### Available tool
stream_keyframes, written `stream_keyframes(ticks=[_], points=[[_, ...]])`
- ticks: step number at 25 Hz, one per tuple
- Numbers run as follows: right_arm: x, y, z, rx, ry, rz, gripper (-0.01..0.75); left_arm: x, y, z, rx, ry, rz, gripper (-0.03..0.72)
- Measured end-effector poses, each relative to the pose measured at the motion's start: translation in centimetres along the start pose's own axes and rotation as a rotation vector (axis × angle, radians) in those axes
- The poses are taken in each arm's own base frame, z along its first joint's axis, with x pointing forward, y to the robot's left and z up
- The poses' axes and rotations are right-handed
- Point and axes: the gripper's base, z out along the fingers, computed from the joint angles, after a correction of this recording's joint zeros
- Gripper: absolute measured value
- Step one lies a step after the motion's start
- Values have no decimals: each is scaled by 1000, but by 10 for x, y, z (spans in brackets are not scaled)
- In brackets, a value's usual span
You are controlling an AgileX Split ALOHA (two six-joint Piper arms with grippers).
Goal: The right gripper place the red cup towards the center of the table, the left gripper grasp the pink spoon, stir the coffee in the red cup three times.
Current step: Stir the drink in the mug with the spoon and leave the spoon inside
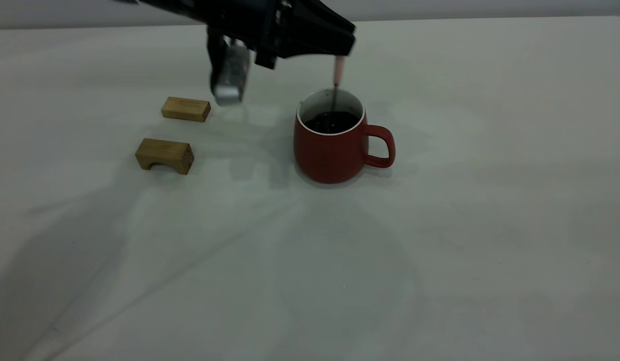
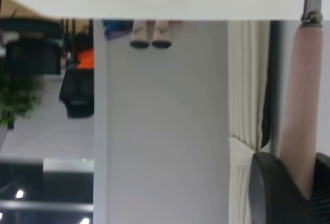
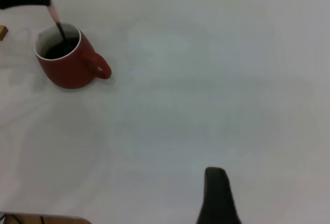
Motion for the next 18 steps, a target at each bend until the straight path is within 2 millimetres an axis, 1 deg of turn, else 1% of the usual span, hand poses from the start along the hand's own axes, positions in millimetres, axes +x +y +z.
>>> stream_keyframes(ticks=[2, 4, 6, 8, 11, 13, 16, 18], points=[[0, 0, 0, 0, 0, 0, 592, -2, 5, 7, -35, 8, -36, 172], [0, 0, 0, 0, 0, 0, 592, -2, 8, 8, -69, 5, -82, 172], [0, 0, 0, 0, 0, 0, 592, -2, 11, 7, -106, -20, -120, 172], [0, 0, 0, 0, 0, 0, 592, -2, 11, 0, -126, -67, -115, 171], [0, 0, 0, 0, 0, 0, 592, -2, 4, -12, -132, -122, -72, 171], [0, 0, 0, 0, 0, 0, 592, -3, 1, -17, -119, -135, -33, 171], [0, 0, 0, 0, 0, 0, 592, -3, -3, -17, -87, -130, 45, 171], [0, 0, 0, 0, 0, 0, 592, -3, -5, -13, -66, -106, 95, 169]])
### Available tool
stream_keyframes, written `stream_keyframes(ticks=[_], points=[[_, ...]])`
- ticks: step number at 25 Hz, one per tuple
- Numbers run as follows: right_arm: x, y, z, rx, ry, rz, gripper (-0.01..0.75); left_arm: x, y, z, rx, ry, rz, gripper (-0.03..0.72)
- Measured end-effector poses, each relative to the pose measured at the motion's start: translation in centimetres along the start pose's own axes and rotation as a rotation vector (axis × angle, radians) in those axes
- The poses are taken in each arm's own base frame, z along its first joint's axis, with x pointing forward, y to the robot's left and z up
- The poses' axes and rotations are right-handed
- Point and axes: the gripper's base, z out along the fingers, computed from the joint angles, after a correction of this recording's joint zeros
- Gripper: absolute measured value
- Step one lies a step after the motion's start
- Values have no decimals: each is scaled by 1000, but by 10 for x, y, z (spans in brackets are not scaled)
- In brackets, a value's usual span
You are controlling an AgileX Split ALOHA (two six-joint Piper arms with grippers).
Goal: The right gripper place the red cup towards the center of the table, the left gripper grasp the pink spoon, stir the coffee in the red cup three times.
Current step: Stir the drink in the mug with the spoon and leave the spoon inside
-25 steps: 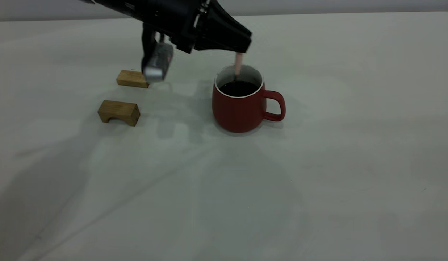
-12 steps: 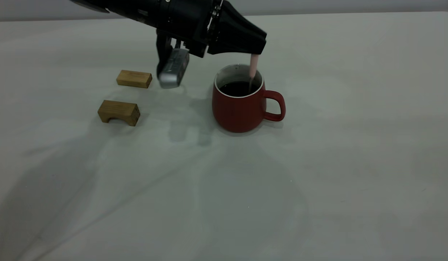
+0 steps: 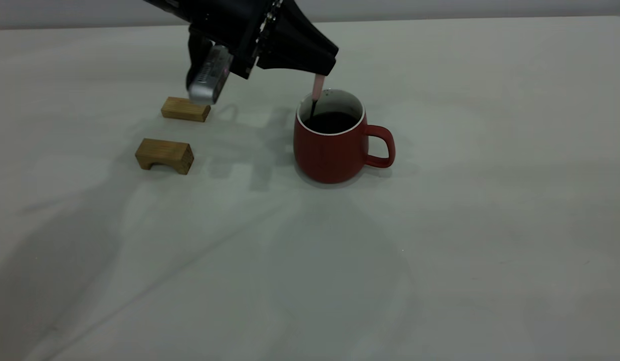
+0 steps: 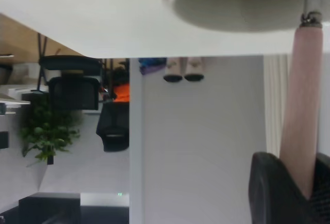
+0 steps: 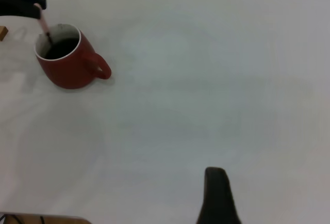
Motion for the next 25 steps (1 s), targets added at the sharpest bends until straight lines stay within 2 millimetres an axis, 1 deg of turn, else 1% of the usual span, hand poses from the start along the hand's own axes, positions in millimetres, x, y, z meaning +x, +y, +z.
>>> stream_keyframes(ticks=[3, 5, 8, 10, 12, 16, 19, 22, 25], points=[[0, 0, 0, 0, 0, 0, 592, 2, -1, 11, 26, 60, 31, 169], [0, 0, 0, 0, 0, 0, 592, 5, 2, 16, 7, 99, 21, 169], [0, 0, 0, 0, 0, 0, 592, 7, 8, 17, -59, 129, -55, 169], [0, 0, 0, 0, 0, 0, 592, 5, 11, 16, -99, 108, -125, 169], [0, 0, 0, 0, 0, 0, 592, 0, 13, 13, -126, 67, -151, 169], [0, 0, 0, 0, 0, 0, 592, -6, 7, -4, -138, 9, -92, 169], [0, 0, 0, 0, 0, 0, 592, -5, 2, -9, -130, -21, -23, 168], [0, 0, 0, 0, 0, 0, 592, -1, -2, -4, -101, -20, 40, 167], [0, 0, 0, 0, 0, 0, 592, 5, -4, 7, -67, -17, 118, 157]])
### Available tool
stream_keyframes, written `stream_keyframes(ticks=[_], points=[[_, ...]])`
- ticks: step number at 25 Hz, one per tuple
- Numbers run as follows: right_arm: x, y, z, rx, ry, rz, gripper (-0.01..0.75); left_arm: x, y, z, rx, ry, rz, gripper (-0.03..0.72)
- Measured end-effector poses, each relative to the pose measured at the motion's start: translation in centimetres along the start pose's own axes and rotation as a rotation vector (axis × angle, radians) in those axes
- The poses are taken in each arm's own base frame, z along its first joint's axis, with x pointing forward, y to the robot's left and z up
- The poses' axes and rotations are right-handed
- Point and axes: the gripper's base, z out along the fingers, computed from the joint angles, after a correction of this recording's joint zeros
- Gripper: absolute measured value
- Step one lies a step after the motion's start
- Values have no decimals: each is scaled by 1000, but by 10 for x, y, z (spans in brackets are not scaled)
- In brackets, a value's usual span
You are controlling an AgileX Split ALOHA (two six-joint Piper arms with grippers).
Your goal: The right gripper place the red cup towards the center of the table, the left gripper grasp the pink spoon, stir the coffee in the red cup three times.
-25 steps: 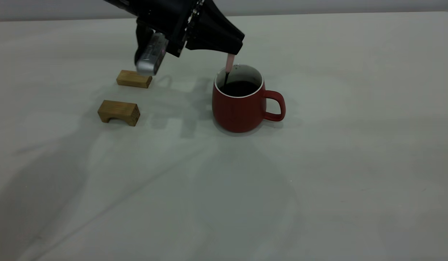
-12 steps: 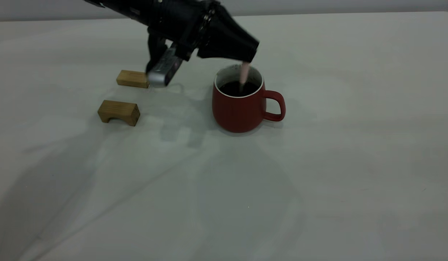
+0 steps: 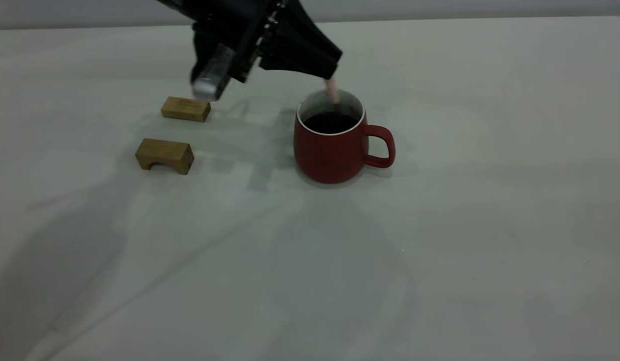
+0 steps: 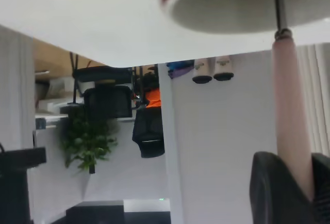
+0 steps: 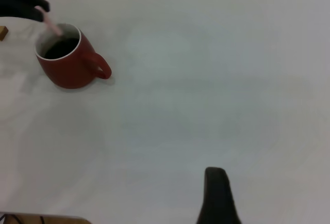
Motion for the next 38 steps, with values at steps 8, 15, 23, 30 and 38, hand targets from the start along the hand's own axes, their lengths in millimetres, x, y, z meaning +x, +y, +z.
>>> stream_keyframes(ticks=[8, 15, 23, 30, 38], points=[[0, 0, 0, 0, 0, 0, 592, 8, 2, 14, -23, 2, 68, 157], [0, 0, 0, 0, 0, 0, 592, 8, 8, 16, -87, -37, 83, 157], [0, 0, 0, 0, 0, 0, 592, 11, 6, 9, -148, -109, 123, 160], [0, 0, 0, 0, 0, 0, 592, 10, 0, -1, -270, -241, 207, 363], [0, 0, 0, -1, 0, 0, 592, 51, -43, -46, -239, -550, 506, 420]])
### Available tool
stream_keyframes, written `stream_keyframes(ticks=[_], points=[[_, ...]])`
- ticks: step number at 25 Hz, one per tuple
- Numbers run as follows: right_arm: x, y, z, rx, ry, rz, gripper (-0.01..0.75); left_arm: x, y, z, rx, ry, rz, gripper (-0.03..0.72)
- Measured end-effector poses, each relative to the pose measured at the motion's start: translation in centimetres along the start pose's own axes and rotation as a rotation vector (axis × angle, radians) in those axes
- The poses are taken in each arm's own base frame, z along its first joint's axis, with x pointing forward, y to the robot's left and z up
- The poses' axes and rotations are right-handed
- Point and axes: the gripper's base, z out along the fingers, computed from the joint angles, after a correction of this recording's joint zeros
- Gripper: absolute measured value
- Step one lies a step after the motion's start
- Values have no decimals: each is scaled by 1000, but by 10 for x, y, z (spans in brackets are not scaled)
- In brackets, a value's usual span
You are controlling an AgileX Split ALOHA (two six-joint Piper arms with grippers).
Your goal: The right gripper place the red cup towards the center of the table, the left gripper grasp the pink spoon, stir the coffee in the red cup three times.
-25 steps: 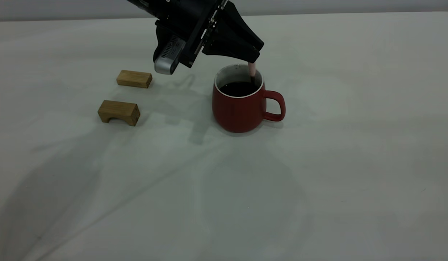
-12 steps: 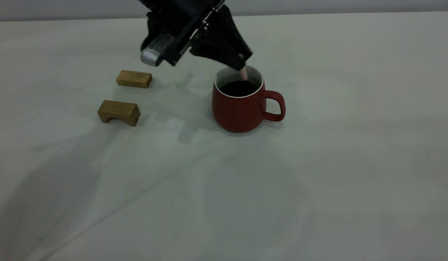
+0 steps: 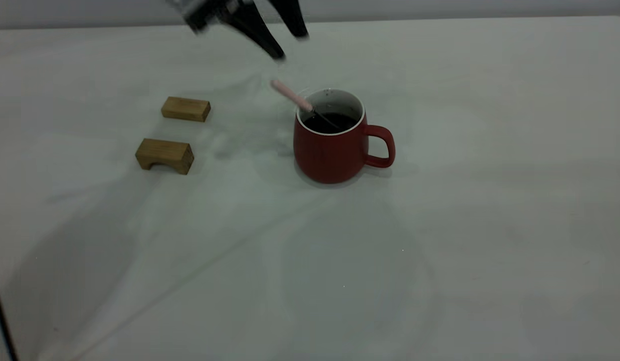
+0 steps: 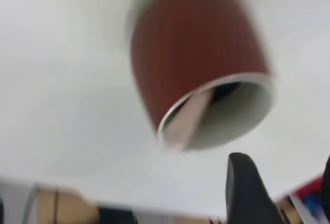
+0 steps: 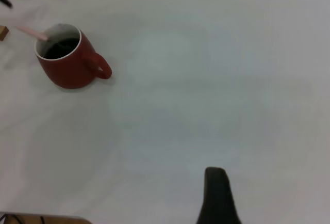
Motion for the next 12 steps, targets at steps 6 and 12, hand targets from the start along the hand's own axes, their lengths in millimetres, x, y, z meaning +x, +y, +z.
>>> stream_keyframes(ticks=[6, 12], points=[[0, 0, 0, 0, 0, 0, 592, 6, -13, -50, 18, -197, 114, 420], [0, 0, 0, 0, 0, 0, 592, 14, -10, -101, -138, -413, 673, 420]])
